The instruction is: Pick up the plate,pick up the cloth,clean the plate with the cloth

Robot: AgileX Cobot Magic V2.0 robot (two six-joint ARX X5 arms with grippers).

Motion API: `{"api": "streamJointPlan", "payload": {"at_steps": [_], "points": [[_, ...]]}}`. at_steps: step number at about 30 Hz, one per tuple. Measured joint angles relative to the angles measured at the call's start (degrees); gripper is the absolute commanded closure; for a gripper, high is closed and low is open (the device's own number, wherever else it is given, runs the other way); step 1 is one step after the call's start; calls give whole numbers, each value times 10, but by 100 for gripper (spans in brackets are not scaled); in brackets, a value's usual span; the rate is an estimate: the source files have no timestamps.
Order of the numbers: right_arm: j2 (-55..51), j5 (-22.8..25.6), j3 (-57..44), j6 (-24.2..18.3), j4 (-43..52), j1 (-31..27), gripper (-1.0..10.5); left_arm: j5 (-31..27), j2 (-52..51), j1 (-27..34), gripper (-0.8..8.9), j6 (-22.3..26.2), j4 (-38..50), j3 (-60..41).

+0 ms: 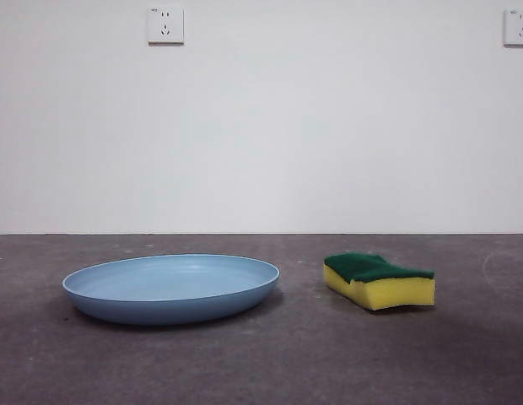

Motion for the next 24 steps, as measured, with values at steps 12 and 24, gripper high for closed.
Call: {"api": "streamJointPlan", "payload": {"at_steps": [12, 24], "points": [[167, -28, 212, -5, -121, 0, 957, 3, 115, 0, 820, -26, -62, 155], [402, -138, 412, -110, -249, 0, 871, 104, 349, 0, 813, 24, -172, 305]]}}
